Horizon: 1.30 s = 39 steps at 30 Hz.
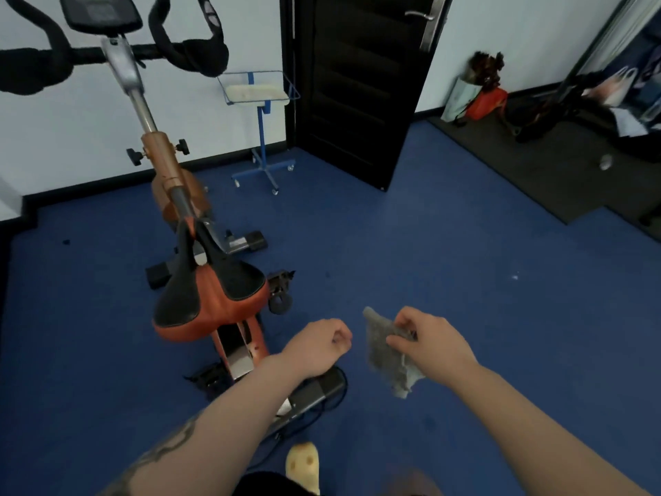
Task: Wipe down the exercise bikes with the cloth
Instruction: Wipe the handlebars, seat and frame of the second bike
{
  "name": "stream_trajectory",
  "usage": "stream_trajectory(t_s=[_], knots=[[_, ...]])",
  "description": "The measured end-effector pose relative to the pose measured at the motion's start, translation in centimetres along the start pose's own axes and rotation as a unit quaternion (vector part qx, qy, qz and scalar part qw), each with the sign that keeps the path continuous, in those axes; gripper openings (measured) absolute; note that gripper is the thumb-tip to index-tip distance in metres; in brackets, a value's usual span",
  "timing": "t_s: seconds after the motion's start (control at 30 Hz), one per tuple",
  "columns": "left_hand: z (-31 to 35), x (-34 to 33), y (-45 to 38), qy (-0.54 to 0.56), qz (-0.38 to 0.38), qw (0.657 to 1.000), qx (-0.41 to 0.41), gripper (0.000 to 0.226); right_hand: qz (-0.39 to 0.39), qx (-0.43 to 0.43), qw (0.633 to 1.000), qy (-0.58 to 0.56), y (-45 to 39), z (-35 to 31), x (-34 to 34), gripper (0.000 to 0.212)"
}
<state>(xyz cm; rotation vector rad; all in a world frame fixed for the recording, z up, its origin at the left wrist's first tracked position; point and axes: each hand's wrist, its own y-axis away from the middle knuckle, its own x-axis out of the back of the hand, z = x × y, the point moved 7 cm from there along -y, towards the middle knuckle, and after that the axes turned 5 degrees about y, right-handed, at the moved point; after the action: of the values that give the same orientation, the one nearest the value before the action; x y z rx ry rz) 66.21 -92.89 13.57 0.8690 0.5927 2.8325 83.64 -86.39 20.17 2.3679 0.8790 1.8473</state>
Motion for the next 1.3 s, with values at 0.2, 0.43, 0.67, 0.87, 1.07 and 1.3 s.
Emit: stream_trajectory(t_s=[0.2, 0.43, 0.67, 0.87, 1.07, 1.3], knots=[[-0.4, 1.9, -3.6, 0.000, 0.046, 0.998, 0.048, 0.018, -0.007, 0.013, 0.999, -0.030, -6.0, 2.9, 2.0, 0.017], [0.9, 2.3, -9.2, 0.062, 0.144, 0.981, 0.112, 0.019, -0.081, 0.115, 0.990, -0.010, -14.3, 4.4, 3.1, 0.017], [6.8, -0.2, -18.0, 0.119, 0.177, 0.969, 0.128, 0.008, -0.078, 0.167, 0.982, 0.035, -22.8, 9.4, 10.0, 0.017], [8.0, 0.0, -19.9, 0.156, 0.204, 0.953, 0.161, 0.006, -0.103, 0.204, 0.973, 0.045, -28.1, 9.1, 11.6, 0.016], [2.6, 4.6, -18.2, 0.157, 0.267, 0.917, 0.250, 0.018, -0.140, 0.262, 0.955, 0.025, -32.0, 3.5, 9.4, 0.017], [-2.0, 12.8, -22.1, 0.181, 0.305, 0.897, 0.263, 0.019, -0.170, 0.301, 0.937, 0.060, -39.9, -5.2, 7.8, 0.016]])
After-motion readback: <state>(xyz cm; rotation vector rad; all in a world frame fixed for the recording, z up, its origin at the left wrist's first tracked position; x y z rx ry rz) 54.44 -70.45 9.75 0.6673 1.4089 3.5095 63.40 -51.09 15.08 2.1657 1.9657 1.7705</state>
